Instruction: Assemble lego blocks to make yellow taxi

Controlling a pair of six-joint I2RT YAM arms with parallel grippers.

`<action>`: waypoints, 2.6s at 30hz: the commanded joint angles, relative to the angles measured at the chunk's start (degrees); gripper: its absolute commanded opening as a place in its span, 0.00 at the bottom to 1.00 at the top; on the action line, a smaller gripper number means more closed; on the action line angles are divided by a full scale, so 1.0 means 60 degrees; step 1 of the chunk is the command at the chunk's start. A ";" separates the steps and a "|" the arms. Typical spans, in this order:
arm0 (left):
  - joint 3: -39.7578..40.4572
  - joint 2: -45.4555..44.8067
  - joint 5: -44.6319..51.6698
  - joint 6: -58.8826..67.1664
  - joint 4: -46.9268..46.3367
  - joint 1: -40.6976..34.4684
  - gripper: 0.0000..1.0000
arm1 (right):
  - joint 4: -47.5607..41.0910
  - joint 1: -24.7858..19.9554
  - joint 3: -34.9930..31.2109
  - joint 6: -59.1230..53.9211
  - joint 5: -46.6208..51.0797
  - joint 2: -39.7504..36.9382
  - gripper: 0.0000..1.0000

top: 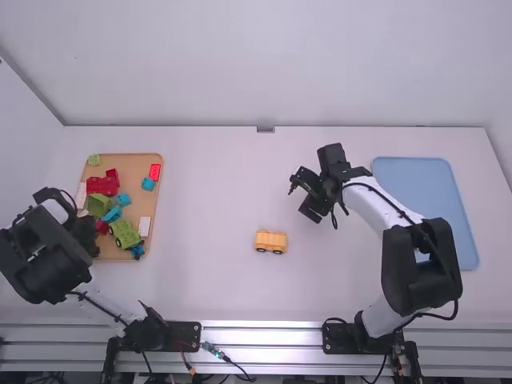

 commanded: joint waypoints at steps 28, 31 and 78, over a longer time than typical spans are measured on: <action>-0.0186 0.0022 -0.0401 0.1092 -0.0164 0.0098 0.67 | -0.0066 -0.0018 0.0310 0.0004 -0.0197 -0.0182 0.99; -0.0186 0.0022 -0.0095 0.1711 0.0153 0.0102 0.61 | -0.0062 -0.0036 0.0310 0.0007 -0.0204 -0.0182 0.99; -0.0922 0.0022 0.0881 0.1970 0.1071 0.0117 0.42 | 0.0033 -0.0022 0.0313 -0.0022 -0.0226 -0.0182 0.99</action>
